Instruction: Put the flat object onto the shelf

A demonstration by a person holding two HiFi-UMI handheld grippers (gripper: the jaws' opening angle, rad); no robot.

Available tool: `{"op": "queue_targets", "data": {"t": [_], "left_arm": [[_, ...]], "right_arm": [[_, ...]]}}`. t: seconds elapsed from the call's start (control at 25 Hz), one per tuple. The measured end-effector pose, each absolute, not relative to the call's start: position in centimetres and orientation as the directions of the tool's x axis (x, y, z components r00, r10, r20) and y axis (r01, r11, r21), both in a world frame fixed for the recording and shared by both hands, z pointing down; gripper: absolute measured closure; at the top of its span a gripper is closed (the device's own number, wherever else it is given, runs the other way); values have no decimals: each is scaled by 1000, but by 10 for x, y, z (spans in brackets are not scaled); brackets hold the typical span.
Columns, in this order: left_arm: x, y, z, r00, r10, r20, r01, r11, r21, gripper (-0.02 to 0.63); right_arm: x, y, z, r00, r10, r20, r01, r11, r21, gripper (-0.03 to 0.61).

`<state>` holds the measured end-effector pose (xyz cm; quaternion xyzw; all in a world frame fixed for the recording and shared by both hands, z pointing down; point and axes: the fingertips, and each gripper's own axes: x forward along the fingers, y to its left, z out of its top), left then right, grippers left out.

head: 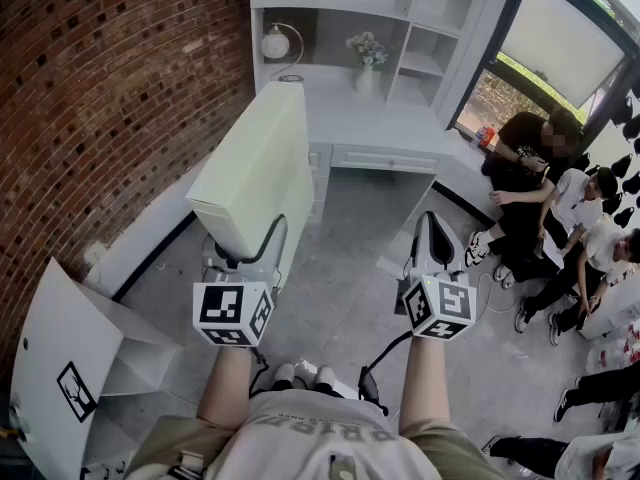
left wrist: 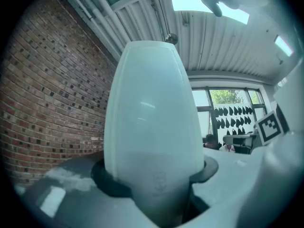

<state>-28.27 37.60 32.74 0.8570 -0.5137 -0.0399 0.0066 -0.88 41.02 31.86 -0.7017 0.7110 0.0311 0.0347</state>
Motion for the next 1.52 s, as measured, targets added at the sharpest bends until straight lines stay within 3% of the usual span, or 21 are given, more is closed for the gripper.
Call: {"op": "queue_targets", "data": {"t": [0.72, 0.92, 1.2, 1.24, 1.44, 1.52], "left_arm": [[-238, 363, 331, 456, -888, -64, -882, -460, 104, 305], [-218, 356, 336, 453, -889, -69, -867, -457, 199, 305], [-194, 345, 339, 452, -886, -107, -791, -453, 412, 305], [-192, 343, 339, 451, -886, -112, -778, -451, 438, 305], [-190, 333, 344, 419, -896, -145, -687, -417, 595, 304], [-192, 327, 347, 396, -904, -161, -643, -398, 654, 304]], "right_arm": [[28, 401, 322, -41, -995, -89, -999, 39, 16, 578], [49, 395, 321, -62, -994, -94, -997, 66, -40, 578], [81, 389, 313, -100, -983, -151, -960, 135, -245, 571], [82, 387, 313, -112, -981, -156, -949, 152, -275, 545], [78, 378, 332, -183, -973, -143, -854, 230, -468, 251], [76, 376, 344, -197, -971, -137, -801, 240, -548, 194]]}}
